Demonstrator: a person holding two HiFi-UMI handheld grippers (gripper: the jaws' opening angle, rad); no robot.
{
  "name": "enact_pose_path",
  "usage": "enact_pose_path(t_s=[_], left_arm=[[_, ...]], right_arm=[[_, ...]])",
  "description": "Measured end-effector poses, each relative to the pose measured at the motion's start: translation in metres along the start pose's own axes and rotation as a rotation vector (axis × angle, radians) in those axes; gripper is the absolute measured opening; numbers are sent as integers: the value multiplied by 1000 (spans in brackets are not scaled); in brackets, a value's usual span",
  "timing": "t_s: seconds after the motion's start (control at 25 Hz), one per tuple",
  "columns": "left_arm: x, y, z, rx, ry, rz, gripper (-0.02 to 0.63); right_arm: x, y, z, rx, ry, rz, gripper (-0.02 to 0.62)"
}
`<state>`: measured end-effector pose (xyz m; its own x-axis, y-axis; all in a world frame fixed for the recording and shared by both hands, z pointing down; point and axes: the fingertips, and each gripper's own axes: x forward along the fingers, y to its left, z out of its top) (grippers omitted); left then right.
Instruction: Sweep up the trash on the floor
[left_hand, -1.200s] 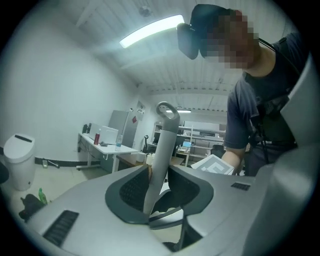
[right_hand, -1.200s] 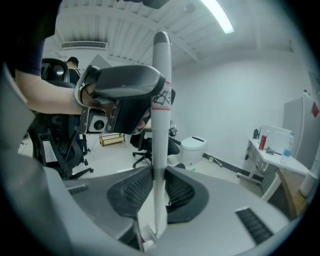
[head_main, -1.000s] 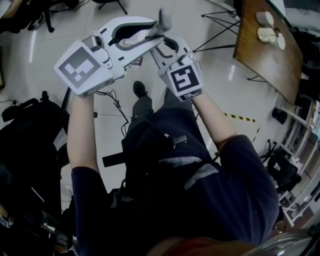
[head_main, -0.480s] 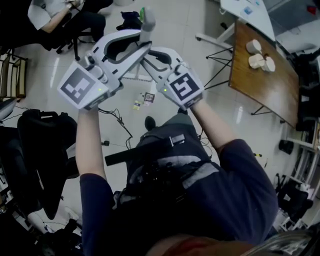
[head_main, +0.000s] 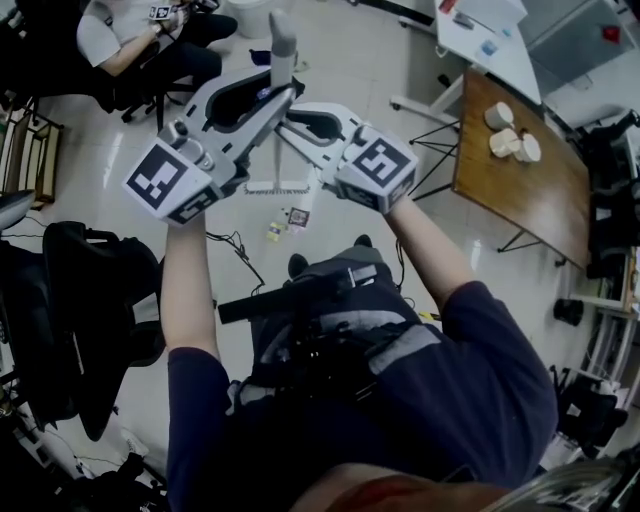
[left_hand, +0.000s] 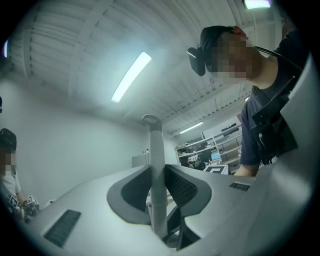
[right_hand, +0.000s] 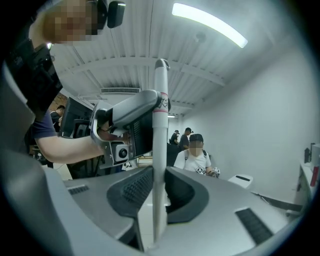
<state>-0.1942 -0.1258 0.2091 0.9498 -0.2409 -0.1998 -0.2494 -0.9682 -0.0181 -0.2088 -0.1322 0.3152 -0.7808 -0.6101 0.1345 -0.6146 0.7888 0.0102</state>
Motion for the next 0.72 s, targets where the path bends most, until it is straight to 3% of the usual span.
enact_pose_path(t_s=[0.24,0.44,0.6,0.72], left_arm=[[-6,-10,-9,-1,1,35,86],[12,-13,-24,0,10,48,86],[33,-20,-32,-2,50,10,86],[41,-23,-40,-12,63,1,86]], right_arm=[[-4,16,-14,10,53,-18,101],[-17,2,-27,15,96,-54,104],[-32,-13,-28,91,55,-110,103],[-39,-21,-31,92,31,-144,97]])
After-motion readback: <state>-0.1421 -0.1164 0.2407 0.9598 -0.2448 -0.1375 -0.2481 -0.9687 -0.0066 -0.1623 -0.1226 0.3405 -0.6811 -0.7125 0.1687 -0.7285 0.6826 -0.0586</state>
